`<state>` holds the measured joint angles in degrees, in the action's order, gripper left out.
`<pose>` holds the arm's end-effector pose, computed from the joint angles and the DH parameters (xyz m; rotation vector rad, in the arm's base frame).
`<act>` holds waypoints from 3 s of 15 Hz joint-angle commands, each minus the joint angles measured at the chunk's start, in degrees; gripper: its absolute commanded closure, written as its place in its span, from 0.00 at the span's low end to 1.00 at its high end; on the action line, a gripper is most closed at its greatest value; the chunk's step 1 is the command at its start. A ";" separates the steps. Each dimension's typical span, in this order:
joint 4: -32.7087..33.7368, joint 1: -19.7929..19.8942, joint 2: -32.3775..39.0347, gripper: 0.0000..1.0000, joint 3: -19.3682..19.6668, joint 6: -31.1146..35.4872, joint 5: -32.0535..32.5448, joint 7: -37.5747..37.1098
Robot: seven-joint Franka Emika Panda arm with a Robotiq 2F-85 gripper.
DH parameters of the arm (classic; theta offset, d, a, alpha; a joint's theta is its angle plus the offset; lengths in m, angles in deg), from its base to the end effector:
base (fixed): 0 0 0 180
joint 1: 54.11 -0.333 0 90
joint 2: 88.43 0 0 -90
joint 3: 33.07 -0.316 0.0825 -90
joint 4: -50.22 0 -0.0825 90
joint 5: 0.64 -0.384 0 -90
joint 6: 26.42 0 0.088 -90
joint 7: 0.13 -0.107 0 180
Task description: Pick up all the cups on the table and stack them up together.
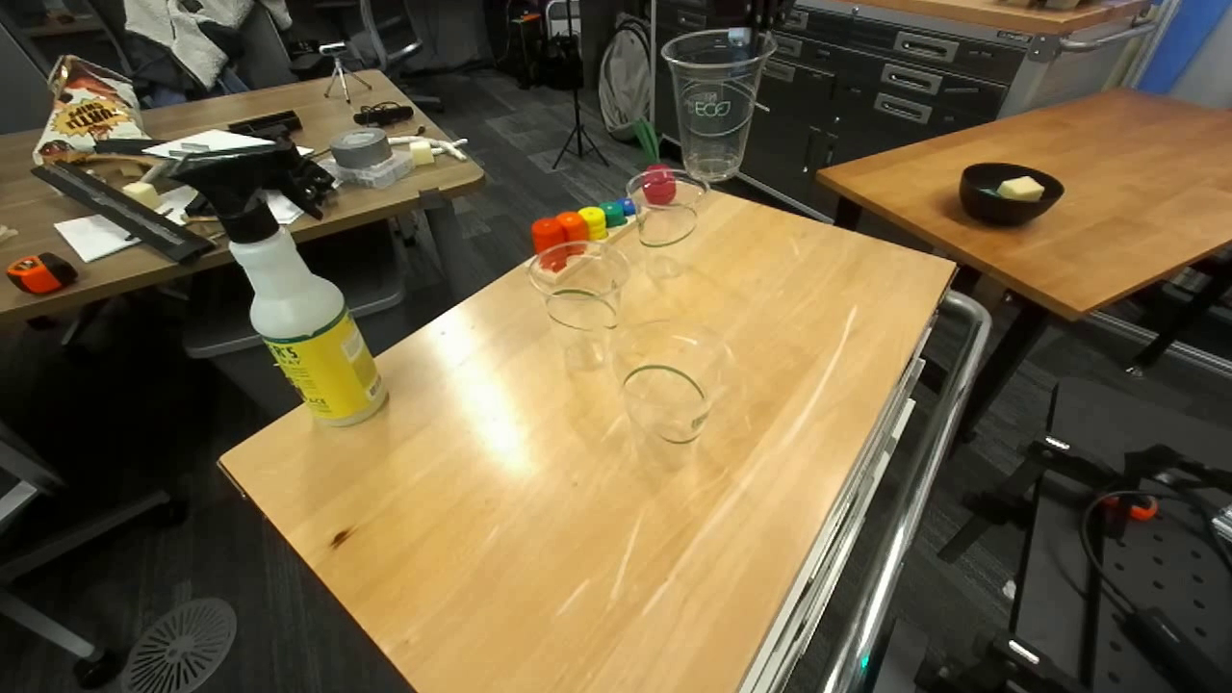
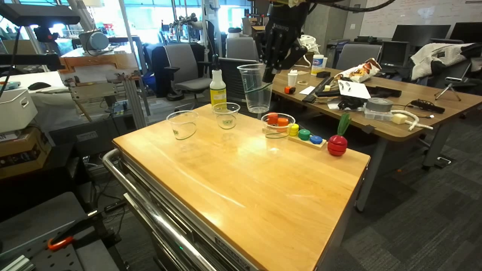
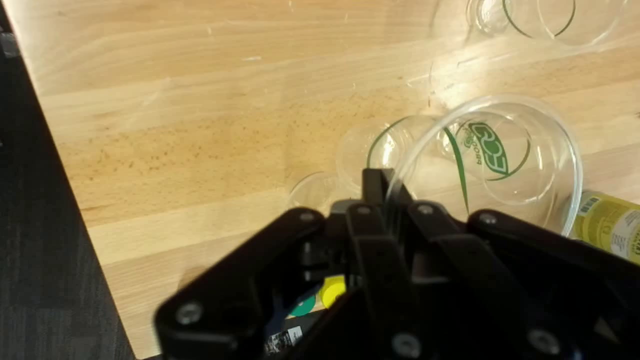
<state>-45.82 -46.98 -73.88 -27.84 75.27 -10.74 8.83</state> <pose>0.6083 -0.1133 0.4425 -2.9594 0.1590 0.1841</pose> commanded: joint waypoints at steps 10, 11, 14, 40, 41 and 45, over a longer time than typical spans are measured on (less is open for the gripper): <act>15.90 1.84 14.63 0.98 -1.60 5.49 -1.37 -2.39; 15.95 2.19 14.56 0.98 -1.60 5.17 -1.41 -2.10; 13.86 3.28 13.37 0.98 -1.60 4.58 -1.73 -1.26; -0.83 -0.09 9.70 0.98 -2.84 21.02 11.16 5.58; -1.12 -0.06 9.71 0.93 -2.77 21.56 12.05 5.51; -1.59 0.09 9.40 0.58 -3.05 21.44 13.22 5.48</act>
<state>-45.04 -46.39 -61.92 -31.23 95.43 1.23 14.00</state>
